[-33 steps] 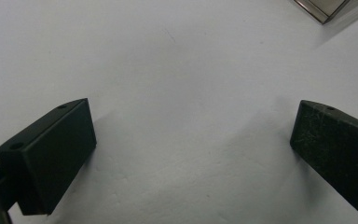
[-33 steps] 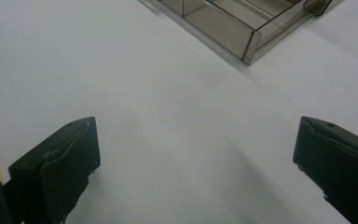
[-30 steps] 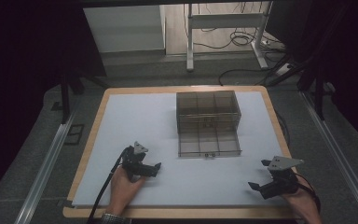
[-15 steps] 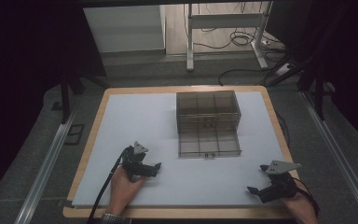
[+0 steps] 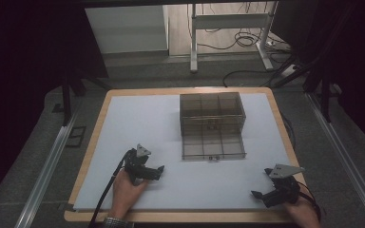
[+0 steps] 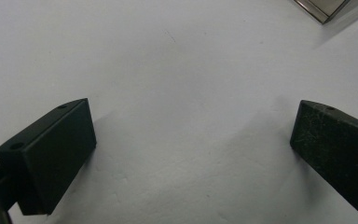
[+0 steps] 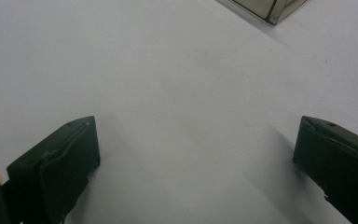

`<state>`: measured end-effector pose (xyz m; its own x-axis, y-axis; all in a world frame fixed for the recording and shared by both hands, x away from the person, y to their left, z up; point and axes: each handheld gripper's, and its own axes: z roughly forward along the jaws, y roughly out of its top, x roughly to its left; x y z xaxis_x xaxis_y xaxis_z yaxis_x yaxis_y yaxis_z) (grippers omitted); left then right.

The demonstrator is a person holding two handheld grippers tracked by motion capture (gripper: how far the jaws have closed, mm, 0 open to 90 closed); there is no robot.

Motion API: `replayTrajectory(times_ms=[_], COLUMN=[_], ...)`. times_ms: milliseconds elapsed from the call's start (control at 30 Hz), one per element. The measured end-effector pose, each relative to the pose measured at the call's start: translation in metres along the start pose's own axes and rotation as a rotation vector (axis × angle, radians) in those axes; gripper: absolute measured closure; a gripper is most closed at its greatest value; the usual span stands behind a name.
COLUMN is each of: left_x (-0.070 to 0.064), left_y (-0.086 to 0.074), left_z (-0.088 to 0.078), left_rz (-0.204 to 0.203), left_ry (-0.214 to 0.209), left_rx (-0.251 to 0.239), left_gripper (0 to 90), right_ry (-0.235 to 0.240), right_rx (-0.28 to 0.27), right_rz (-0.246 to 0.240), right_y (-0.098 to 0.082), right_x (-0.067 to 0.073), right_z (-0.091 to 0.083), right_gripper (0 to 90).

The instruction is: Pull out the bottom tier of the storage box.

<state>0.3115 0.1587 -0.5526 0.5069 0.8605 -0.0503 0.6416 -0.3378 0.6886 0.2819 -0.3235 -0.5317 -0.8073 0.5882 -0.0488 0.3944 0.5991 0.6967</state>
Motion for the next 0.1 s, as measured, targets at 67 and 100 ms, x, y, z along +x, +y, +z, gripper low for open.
replayTrajectory(times_ms=[67, 100], left_x=[-0.0001, -0.0001], left_y=[0.0, 0.0], left_z=[0.0, 0.0], left_rz=[0.001, 0.001], left_ry=[0.001, 0.001], left_rx=[0.0, 0.0], left_gripper=[0.0, 0.0], right_ry=[0.0, 0.0], right_rx=[0.0, 0.0], right_rz=[0.0, 0.0], right_y=[-0.0001, -0.0001], right_x=[0.0001, 0.0001], right_z=[0.0001, 0.0001], right_gripper=[0.3, 0.3])
